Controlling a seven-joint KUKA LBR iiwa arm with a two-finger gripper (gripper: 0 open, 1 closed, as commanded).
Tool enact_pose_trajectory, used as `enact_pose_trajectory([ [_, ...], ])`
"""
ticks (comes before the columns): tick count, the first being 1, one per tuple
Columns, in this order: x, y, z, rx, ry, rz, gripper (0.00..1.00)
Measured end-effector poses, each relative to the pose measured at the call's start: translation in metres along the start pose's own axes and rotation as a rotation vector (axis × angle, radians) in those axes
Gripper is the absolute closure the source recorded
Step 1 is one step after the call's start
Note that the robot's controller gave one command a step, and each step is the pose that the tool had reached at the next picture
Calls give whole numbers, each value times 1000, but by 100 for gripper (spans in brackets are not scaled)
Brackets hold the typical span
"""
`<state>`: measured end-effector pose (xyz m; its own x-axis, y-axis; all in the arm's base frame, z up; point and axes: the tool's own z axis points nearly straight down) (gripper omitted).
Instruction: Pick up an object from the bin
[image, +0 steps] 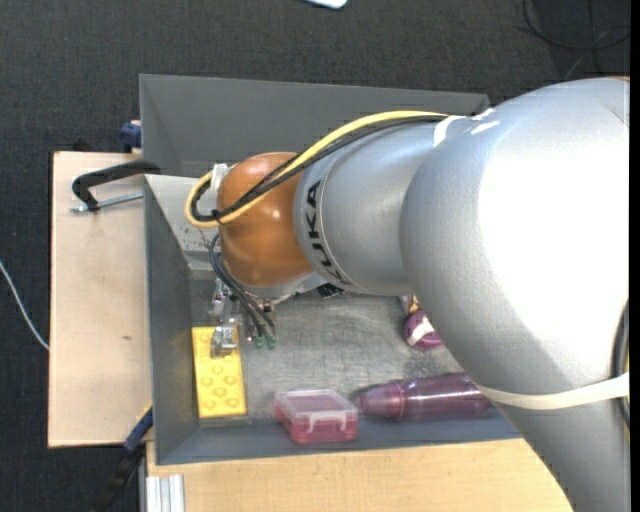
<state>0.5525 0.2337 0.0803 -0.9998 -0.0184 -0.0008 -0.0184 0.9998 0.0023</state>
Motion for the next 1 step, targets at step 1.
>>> enact_pose_trajectory([
  [1, -15, -18, -133, 0, -4, -35, 100],
])
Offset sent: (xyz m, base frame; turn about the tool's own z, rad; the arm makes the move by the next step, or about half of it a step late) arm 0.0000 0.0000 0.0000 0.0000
